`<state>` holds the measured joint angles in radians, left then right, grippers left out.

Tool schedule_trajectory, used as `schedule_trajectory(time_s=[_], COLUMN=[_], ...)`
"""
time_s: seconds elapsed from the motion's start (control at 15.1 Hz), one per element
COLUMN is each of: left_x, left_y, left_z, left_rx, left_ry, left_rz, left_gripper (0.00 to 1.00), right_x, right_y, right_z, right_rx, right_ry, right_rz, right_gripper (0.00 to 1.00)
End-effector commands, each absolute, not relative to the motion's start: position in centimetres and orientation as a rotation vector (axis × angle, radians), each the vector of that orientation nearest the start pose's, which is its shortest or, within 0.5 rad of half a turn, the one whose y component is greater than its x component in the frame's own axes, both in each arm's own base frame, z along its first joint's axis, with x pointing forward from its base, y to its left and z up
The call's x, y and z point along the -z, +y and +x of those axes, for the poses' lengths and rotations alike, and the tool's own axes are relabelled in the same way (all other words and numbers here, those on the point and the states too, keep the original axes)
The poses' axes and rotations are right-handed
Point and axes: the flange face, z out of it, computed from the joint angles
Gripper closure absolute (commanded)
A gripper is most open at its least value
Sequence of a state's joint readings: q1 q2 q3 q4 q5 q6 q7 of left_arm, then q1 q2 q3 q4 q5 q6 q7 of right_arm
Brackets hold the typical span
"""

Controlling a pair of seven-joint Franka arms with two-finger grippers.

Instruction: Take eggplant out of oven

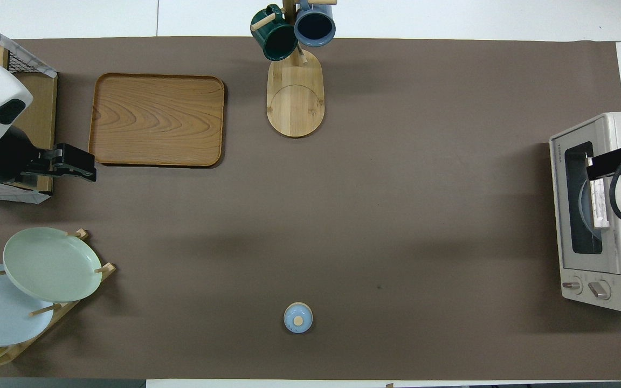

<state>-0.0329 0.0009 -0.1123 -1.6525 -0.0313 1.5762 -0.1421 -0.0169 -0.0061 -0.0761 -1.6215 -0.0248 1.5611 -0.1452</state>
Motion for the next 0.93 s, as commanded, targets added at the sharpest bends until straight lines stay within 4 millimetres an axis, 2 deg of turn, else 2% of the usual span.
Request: schedule_trajectory(time_s=[0.0, 0.33, 0.53, 0.6, 0.66, 0.73, 0.86], left_x=[-59.2, -59.2, -59.2, -59.2, -59.2, -59.2, -59.2], left_y=[-8.0, -8.0, -8.0, -8.0, -8.0, -8.0, -8.0], left_z=[54.1, 54.1, 54.1, 54.1, 54.1, 54.1, 54.1], left_rx=[-0.118, -0.116, -0.113, -0.113, -0.113, -0.113, -0.113], left_ry=[-0.010, -0.010, -0.013, -0.010, -0.010, -0.013, -0.010], left_rz=[-3.172, -3.172, -3.173, -3.173, -3.173, -3.173, -3.172], left_gripper=[0.00, 0.00, 0.00, 0.00, 0.00, 0.00, 0.00], right_x=[-60.6, -60.2, -59.6, -59.1, -58.8, -58.4, -57.7], right_y=[-5.3, -5.2, -5.1, -5.1, -5.2, -5.2, -5.2], right_z=[54.5, 54.2, 53.7, 53.7, 53.5, 53.4, 52.8], right_rx=[-0.104, -0.113, -0.112, -0.098, -0.090, -0.107, -0.119], right_ry=[-0.060, -0.058, -0.127, -0.125, -0.135, -0.166, -0.169], right_rz=[-3.137, -3.133, -3.128, -3.128, -3.127, -3.124, -3.124], right_gripper=[0.00, 0.00, 0.02, 0.44, 0.69, 1.00, 1.00])
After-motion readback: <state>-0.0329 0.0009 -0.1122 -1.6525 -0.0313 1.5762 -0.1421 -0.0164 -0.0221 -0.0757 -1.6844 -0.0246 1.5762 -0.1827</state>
